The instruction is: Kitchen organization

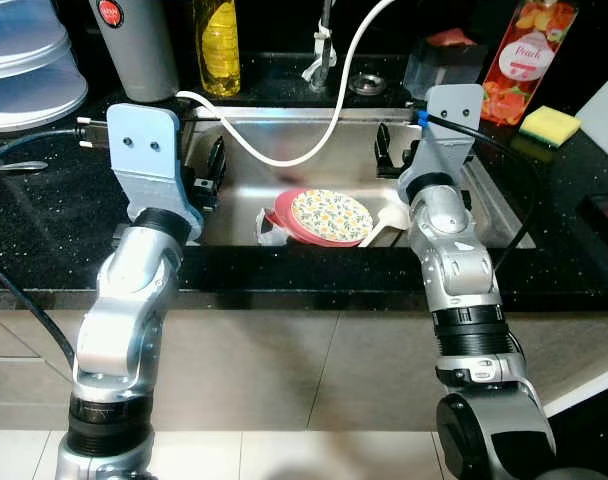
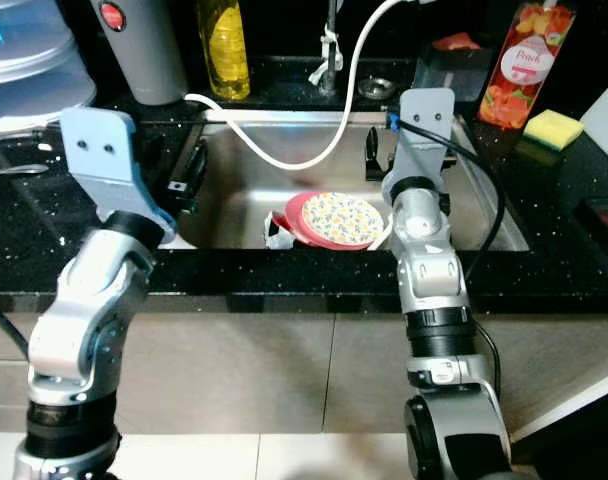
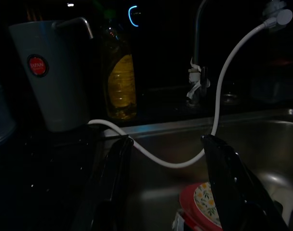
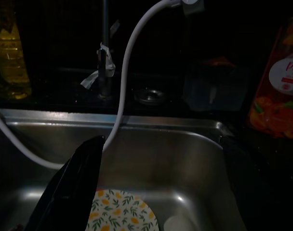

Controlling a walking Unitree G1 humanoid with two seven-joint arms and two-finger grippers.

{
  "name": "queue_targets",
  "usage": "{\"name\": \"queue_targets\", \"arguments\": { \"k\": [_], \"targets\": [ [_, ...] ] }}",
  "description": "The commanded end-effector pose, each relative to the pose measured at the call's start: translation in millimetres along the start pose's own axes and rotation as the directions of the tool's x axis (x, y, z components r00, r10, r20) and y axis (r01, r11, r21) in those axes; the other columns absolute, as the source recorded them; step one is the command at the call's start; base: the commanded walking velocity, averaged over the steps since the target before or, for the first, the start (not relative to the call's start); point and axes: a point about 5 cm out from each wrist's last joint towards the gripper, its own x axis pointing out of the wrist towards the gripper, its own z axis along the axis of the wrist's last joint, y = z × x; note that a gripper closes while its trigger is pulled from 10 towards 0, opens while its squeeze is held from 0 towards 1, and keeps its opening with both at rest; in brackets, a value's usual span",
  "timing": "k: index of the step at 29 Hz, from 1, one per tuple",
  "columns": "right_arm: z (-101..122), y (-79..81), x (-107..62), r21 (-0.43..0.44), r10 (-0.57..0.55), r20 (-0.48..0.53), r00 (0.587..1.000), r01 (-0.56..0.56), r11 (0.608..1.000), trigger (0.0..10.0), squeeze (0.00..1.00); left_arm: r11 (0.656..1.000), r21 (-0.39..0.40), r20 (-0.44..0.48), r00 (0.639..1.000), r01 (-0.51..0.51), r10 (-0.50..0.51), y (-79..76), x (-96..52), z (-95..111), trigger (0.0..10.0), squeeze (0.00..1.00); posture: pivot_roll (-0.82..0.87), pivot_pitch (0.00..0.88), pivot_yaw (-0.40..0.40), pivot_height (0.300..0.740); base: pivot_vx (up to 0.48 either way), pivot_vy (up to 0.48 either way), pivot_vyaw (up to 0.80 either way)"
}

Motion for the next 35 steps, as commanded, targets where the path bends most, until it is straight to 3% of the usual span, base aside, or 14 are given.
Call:
{"name": "queue_targets", "arguments": {
  "k": [1,17,35],
  "targets": [
    [1.1,1.0,-0.1,0.014,0.005,0.010,1.000,-0.005,1.000,10.0,0.00,1.000,-0.006,-0.010,1.000,-0.003,0.003,-1.3,-0.2,-3.0,10.0,0.00,0.13,0.000,-0.014,0.740,0.480,0.000,0.00],
    [0.7,1.2,-0.6,0.016,0.007,0.010,1.000,-0.007,1.000,10.0,0.00,1.000,-0.011,-0.010,1.000,-0.008,0.008,-1.2,-0.4,-3.4,10.0,0.00,0.13,0.000,-0.014,0.740,0.441,0.000,0.00],
    [0.5,3.1,-1.3,0.019,0.014,0.012,1.000,-0.014,1.000,10.0,0.00,0.999,-0.016,-0.007,1.000,-0.030,0.030,-0.7,-0.6,-2.8,10.0,0.00,0.13,0.000,-0.013,0.740,0.000,0.000,0.00]
  ]
}}
